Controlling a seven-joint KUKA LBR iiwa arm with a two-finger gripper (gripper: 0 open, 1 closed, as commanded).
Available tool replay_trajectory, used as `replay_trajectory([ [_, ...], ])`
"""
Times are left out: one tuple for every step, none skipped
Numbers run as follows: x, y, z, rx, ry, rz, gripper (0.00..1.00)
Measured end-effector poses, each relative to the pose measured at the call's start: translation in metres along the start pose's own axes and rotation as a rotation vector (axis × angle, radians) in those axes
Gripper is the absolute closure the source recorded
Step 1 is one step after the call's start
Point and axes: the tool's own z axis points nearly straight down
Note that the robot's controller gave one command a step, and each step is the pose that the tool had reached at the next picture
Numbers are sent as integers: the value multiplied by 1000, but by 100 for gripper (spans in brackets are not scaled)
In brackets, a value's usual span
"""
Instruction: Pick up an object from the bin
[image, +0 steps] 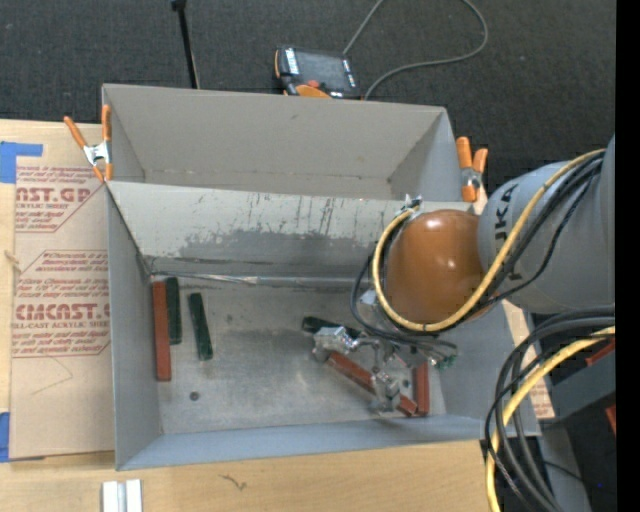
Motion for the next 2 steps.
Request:
replay_trajectory([
  [-21,-105,-48,9,-8,-83,0],
  [-48,-31,-17,-5,-4,-7,0],
])
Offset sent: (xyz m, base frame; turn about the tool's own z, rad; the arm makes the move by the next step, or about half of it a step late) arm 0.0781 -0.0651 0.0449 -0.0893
